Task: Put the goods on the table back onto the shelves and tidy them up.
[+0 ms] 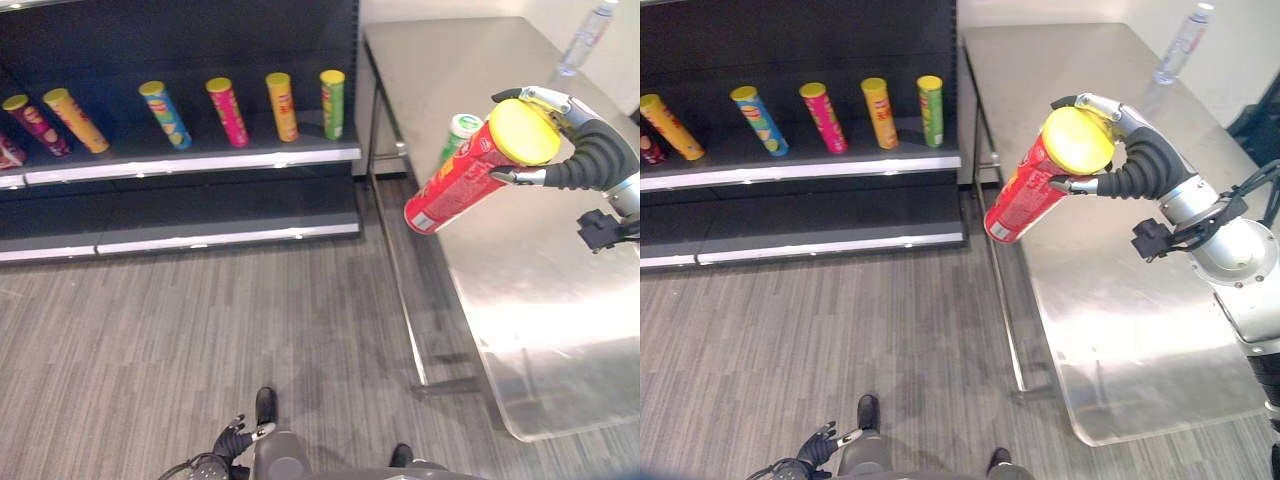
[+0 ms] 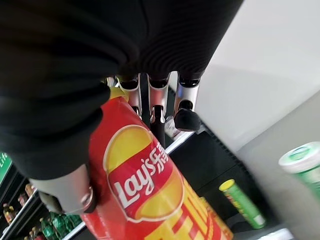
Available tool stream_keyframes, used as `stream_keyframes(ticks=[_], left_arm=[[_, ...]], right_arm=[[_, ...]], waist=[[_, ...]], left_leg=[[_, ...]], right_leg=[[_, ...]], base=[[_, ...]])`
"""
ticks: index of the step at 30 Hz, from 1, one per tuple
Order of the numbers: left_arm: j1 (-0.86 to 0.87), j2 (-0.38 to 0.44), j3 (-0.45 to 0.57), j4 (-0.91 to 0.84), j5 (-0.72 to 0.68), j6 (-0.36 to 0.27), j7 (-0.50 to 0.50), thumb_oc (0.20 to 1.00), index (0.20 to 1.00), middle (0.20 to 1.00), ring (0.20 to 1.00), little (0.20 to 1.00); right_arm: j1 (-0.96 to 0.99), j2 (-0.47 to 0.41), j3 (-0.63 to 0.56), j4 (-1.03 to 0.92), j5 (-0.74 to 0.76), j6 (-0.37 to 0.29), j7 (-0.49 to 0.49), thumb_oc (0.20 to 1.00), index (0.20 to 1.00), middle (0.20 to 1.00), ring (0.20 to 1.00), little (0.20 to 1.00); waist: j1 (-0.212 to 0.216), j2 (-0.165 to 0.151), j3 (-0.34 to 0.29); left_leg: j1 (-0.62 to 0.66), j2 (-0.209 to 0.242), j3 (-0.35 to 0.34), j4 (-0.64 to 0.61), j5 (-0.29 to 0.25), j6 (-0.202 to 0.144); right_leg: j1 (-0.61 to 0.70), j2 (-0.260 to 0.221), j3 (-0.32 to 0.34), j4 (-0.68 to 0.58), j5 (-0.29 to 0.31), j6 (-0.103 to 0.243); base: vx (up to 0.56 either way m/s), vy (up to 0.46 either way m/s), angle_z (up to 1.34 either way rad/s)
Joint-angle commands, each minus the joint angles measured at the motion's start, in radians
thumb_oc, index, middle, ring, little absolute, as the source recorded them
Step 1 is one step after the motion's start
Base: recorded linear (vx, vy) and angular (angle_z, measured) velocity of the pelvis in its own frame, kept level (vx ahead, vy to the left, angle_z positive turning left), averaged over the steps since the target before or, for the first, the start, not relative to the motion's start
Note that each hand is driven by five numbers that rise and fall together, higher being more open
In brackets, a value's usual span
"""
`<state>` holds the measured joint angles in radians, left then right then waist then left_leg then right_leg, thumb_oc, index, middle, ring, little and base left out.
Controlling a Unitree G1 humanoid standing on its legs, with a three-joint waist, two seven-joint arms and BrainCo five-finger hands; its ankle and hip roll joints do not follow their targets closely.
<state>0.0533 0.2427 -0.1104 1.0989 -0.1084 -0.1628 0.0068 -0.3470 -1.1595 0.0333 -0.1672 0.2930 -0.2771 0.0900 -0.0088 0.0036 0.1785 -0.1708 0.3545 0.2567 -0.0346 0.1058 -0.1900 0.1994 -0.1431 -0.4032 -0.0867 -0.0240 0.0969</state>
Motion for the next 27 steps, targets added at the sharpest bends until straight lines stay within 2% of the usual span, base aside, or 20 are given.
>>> stream_keyframes(ticks=[1, 2, 3, 4, 5, 7, 8, 9, 10, 11, 12, 16, 17, 18, 19, 21, 23, 24, 26, 27], left_arm=[[-0.013, 0.071, -0.002, -0.011, -0.008, -0.035, 0.019, 1.000, 1.000, 1.000, 1.000, 1.000], [-0.023, 0.079, 0.000, -0.006, 0.001, -0.037, 0.020, 1.000, 1.000, 1.000, 1.000, 1.000], [-0.026, 0.098, 0.005, -0.003, 0.013, -0.033, 0.024, 1.000, 1.000, 1.000, 1.000, 1.000], [-0.026, 0.098, 0.007, -0.003, 0.013, -0.033, 0.024, 1.000, 1.000, 1.000, 1.000, 1.000], [-0.029, 0.119, 0.017, -0.006, 0.015, -0.030, 0.021, 1.000, 1.000, 1.000, 1.000, 1.000], [-0.034, 0.130, 0.023, -0.005, 0.018, -0.030, 0.020, 1.000, 1.000, 1.000, 1.000, 1.000], [-0.040, 0.140, 0.025, -0.009, 0.028, -0.030, 0.021, 1.000, 1.000, 1.000, 1.000, 1.000], [-0.045, 0.152, 0.016, -0.020, 0.017, -0.034, 0.012, 1.000, 1.000, 1.000, 1.000, 1.000], [-0.046, 0.152, 0.016, -0.020, 0.017, -0.034, 0.012, 1.000, 1.000, 1.000, 1.000, 1.000], [-0.050, 0.155, 0.013, -0.018, 0.016, -0.035, 0.010, 1.000, 1.000, 1.000, 1.000, 1.000], [-0.060, 0.158, 0.001, -0.017, 0.014, -0.034, 0.006, 1.000, 1.000, 1.000, 1.000, 1.000], [-0.060, 0.157, 0.003, -0.017, 0.014, -0.034, 0.006, 1.000, 1.000, 1.000, 1.000, 1.000], [-0.067, 0.153, -0.002, -0.017, 0.010, -0.031, 0.005, 1.000, 1.000, 1.000, 1.000, 1.000], [-0.081, 0.143, -0.013, -0.014, 0.004, -0.029, 0.002, 1.000, 1.000, 1.000, 1.000, 1.000], [-0.104, 0.101, -0.055, -0.021, 0.005, -0.029, -0.021, 1.000, 1.000, 1.000, 1.000, 1.000], [-0.098, 0.093, -0.081, -0.029, 0.031, -0.028, -0.044, 1.000, 1.000, 1.000, 1.000, 1.000], [-0.098, 0.094, -0.084, -0.029, 0.031, -0.028, -0.044, 1.000, 1.000, 1.000, 1.000, 1.000], [-0.095, 0.093, -0.090, -0.030, 0.040, -0.029, -0.048, 1.000, 1.000, 1.000, 1.000, 1.000], [-0.095, 0.094, -0.093, -0.030, 0.040, -0.029, -0.048, 1.000, 1.000, 1.000, 1.000, 1.000], [-0.091, 0.094, -0.102, -0.035, 0.051, -0.029, -0.055, 1.000, 1.000, 1.000, 1.000, 1.000]], right_arm=[[-0.061, -0.018, -0.025, -0.036, -0.020, -0.050, -0.052, 0.200, 0.200, 0.200, 0.200, 0.200], [-0.071, 0.002, -0.017, -0.031, -0.020, -0.046, -0.048, 0.200, 0.200, 0.200, 0.200, 0.200], [-0.104, 0.030, 0.020, -0.029, -0.047, -0.038, -0.056, 0.200, 0.200, 0.200, 0.200, 0.200], [-0.111, 0.031, 0.026, -0.027, -0.048, -0.038, -0.058, 0.200, 0.200, 0.200, 0.200, 0.200], [-0.146, 0.044, 0.065, -0.032, -0.069, -0.033, -0.060, 0.200, 0.200, 0.200, 0.200, 0.200], [-0.156, 0.048, 0.075, -0.033, -0.078, -0.036, -0.066, 0.200, 0.200, 0.200, 0.200, 0.200], [-0.149, 0.044, 0.074, -0.031, -0.100, -0.030, -0.076, 0.200, 0.200, 0.200, 0.200, 0.200], [-0.129, 0.026, 0.056, -0.035, -0.133, -0.027, -0.079, 0.200, 0.200, 0.200, 0.200, 0.200], [-0.129, 0.026, 0.055, -0.035, -0.133, -0.027, -0.079, 0.200, 0.200, 0.200, 0.200, 0.200], [-0.135, 0.019, 0.057, -0.033, -0.137, -0.029, -0.084, 0.200, 0.200, 0.200, 0.200, 0.200], [-0.152, 0.008, 0.071, -0.033, -0.136, -0.032, -0.083, 0.200, 0.200, 0.200, 0.200, 0.200], [-0.158, 0.007, 0.075, -0.031, -0.136, -0.033, -0.083, 0.200, 0.200, 0.200, 0.200, 0.200], [-0.166, 0.001, 0.085, -0.029, -0.130, -0.035, -0.083, 0.200, 0.200, 0.200, 0.200, 0.200], [-0.179, -0.011, 0.098, -0.021, -0.121, -0.034, -0.082, 0.200, 0.200, 0.200, 0.200, 0.200], [-0.184, -0.059, 0.107, -0.011, -0.105, -0.031, -0.074, 0.200, 0.200, 0.200, 0.200, 0.200], [-0.136, -0.074, 0.074, -0.009, -0.094, -0.023, -0.066, 0.200, 0.200, 0.200, 0.200, 0.200], [-0.125, -0.074, 0.064, -0.013, -0.094, -0.022, -0.065, 0.200, 0.200, 0.200, 0.200, 0.200], [-0.109, -0.077, 0.053, -0.012, -0.090, -0.024, -0.062, 0.200, 0.200, 0.200, 0.200, 0.200], [-0.098, -0.077, 0.043, -0.015, -0.090, -0.023, -0.061, 0.200, 0.200, 0.200, 0.200, 0.200], [-0.080, -0.077, 0.032, -0.012, -0.082, -0.024, -0.058, 0.200, 0.200, 0.200, 0.200, 0.200]], waist=[[0.032, -0.009, -0.087], [0.038, -0.015, -0.083], [0.044, -0.029, -0.078], [0.043, -0.031, -0.080], [0.047, -0.042, -0.071], [0.044, -0.048, -0.072], [0.036, -0.059, -0.078], [0.021, -0.070, -0.077], [0.022, -0.071, -0.079], [0.019, -0.074, -0.078], [0.014, -0.074, -0.075], [0.011, -0.074, -0.076], [0.007, -0.073, -0.066], [-0.004, -0.072, -0.044], [-0.033, -0.090, -0.007], [-0.068, -0.094, -0.004], [-0.073, -0.091, -0.002], [-0.078, -0.097, -0.007], [-0.081, -0.095, -0.005], [-0.088, -0.099, -0.013]], left_leg=[[0.051, 0.013, -0.012, 0.013, 0.033, -0.072], [0.037, -0.001, -0.009, 0.048, 0.002, -0.068], [0.015, -0.034, -0.007, 0.103, -0.054, -0.041], [0.011, -0.036, -0.005, 0.108, -0.057, -0.039], [0.008, -0.076, -0.003, 0.135, -0.091, -0.016], [0.003, -0.098, -0.004, 0.139, -0.102, -0.005], [-0.007, -0.122, -0.015, 0.137, -0.108, 0.006], [0.016, -0.174, -0.049, 0.124, -0.133, 0.032], [0.013, -0.174, -0.048, 0.123, -0.130, 0.033], [0.019, -0.191, -0.056, 0.117, -0.139, 0.042], [0.031, -0.223, -0.067, 0.100, -0.145, 0.063], [0.028, -0.224, -0.069, 0.098, -0.142, 0.063], [0.044, -0.250, -0.078, 0.091, -0.151, 0.074], [0.069, -0.300, -0.111, 0.093, -0.165, 0.094], [0.173, -0.431, -0.236, 0.102, -0.238, 0.136], [0.246, -0.476, -0.324, 0.112, -0.294, 0.151], [0.248, -0.473, -0.333, 0.113, -0.296, 0.150], [0.271, -0.489, -0.349, 0.116, -0.304, 0.152], [0.275, -0.487, -0.355, 0.117, -0.306, 0.152], [0.300, -0.499, -0.369, 0.113, -0.315, 0.154]], right_leg=[[-0.112, -0.092, 0.071, 0.039, -0.046, 0.165], [-0.118, -0.125, 0.069, 0.039, -0.015, 0.165], [-0.151, -0.184, 0.079, 0.046, 0.049, 0.165], [-0.156, -0.187, 0.082, 0.046, 0.050, 0.165], [-0.182, -0.232, 0.101, 0.059, 0.095, 0.165], [-0.194, -0.241, 0.116, 0.065, 0.114, 0.165], [-0.202, -0.241, 0.170, 0.073, 0.145, 0.165], [-0.195, -0.173, 0.334, 0.085, 0.110, 0.165], [-0.199, -0.173, 0.336, 0.085, 0.112, 0.165], [-0.199, -0.147, 0.362, 0.087, 0.096, 0.165], [-0.230, -0.090, 0.387, 0.089, 0.039, 0.165], [-0.234, -0.091, 0.386, 0.092, 0.039, 0.165], [-0.267, -0.048, 0.397, 0.100, 0.010, 0.164], [-0.318, 0.028, 0.422, 0.112, -0.012, 0.153], [-0.439, 0.181, 0.439, 0.101, 0.030, 0.133], [-0.475, 0.218, 0.371, 0.104, 0.062, 0.135], [-0.471, 0.218, 0.362, 0.105, 0.059, 0.134], [-0.474, 0.225, 0.340, 0.108, 0.072, 0.133], [-0.470, 0.225, 0.333, 0.108, 0.070, 0.132], [-0.474, 0.231, 0.303, 0.114, 0.084, 0.125]], base=[[-0.01, 0.254, 0.37], [-0.04, 0.492, 0.28], [-0.04, 0.384, 0.30], [-0.03, 0.504, 0.20], [-0.01, 0.268, 0.11], [0.00, 0.285, 0.18], [0.19, 0.452, 0.28], [0.17, 0.343, 0.30], [0.21, 0.329, 0.52], [0.16, 0.260, 0.60], [0.16, 0.259, 0.62], [0.05, 0.077, 0.52], [0.25, 0.295, -0.06], [0.80, 0.554, 0.05], [0.86, 0.457, 0.20], [0.70, 0.180, 1.44], [0.22, 0.020, 3.23], [0.15, 0.011, 2.06], [0.15, 0.011, 1.18], [0.16, 0.010, 0.50]])
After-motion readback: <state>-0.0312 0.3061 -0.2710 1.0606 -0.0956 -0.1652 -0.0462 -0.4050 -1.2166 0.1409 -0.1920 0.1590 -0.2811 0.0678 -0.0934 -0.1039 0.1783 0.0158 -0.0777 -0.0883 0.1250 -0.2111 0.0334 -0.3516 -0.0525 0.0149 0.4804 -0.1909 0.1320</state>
